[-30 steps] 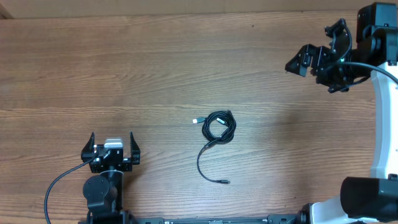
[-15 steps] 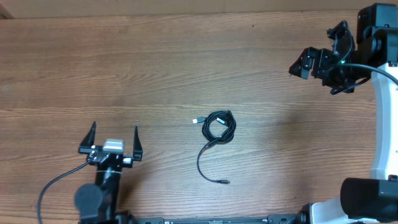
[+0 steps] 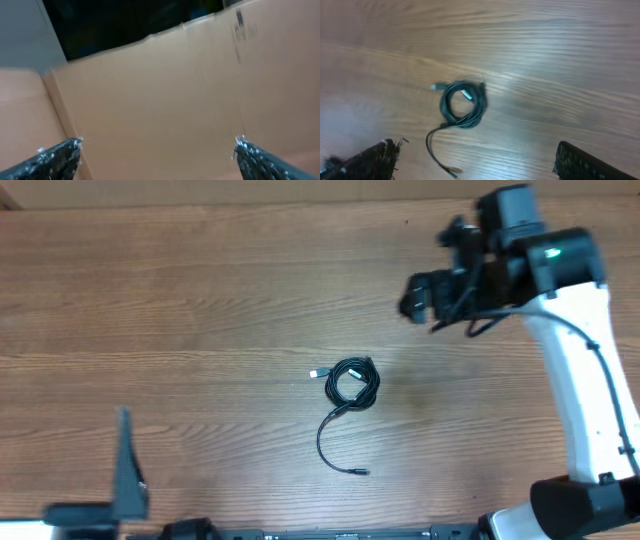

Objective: Untangle cables
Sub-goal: 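Raise the right gripper and move it over the black cable coil, then lower the right gripper onto the coil and grasp the cable loops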

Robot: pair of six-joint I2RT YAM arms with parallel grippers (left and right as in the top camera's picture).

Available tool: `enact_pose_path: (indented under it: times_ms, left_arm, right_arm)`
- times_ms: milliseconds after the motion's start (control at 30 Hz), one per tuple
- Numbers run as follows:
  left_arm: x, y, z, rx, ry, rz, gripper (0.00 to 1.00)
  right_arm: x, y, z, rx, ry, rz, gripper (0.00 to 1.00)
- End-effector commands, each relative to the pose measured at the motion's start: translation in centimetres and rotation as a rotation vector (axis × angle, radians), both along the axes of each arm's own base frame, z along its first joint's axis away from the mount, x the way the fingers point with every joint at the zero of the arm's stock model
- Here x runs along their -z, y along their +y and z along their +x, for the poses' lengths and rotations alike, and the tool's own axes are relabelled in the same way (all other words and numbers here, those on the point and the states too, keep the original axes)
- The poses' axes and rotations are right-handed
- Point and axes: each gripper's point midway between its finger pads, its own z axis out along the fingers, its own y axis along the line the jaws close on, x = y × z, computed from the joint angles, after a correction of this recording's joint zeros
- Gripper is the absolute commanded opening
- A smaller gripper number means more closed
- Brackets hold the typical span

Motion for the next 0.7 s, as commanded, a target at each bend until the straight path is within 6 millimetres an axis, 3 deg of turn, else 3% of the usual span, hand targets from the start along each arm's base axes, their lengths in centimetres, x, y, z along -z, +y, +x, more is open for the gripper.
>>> enact_pose_path:
  times_ms: [0,133,333,667]
  left_arm:
    - [-3.1,0.2,2.6,-0.003,0.038,0.033,1.0]
    - [-5.3,-2.1,5.0,0.157,0.058,0.031,1.0]
    - [-3.9,-4.1,9.1,0.281,0.146,0.026,1.0]
    - [-4.4,-4.2,11.9,0.275,0.13,0.048,1.0]
  right_arm:
    - [-1.4,1.2,-0.6,-0.005,-0.087,-0.106,1.0]
    - [-1.2,2.2,-1.6,-0.033,-0.13,-0.253,1.0]
    - [-0.9,3.8,-3.7,-0.098,-0.117,-0.309,1.0]
    - [-1.0,4.5,-3.5,-0.025,-0.113,-0.256,1.0]
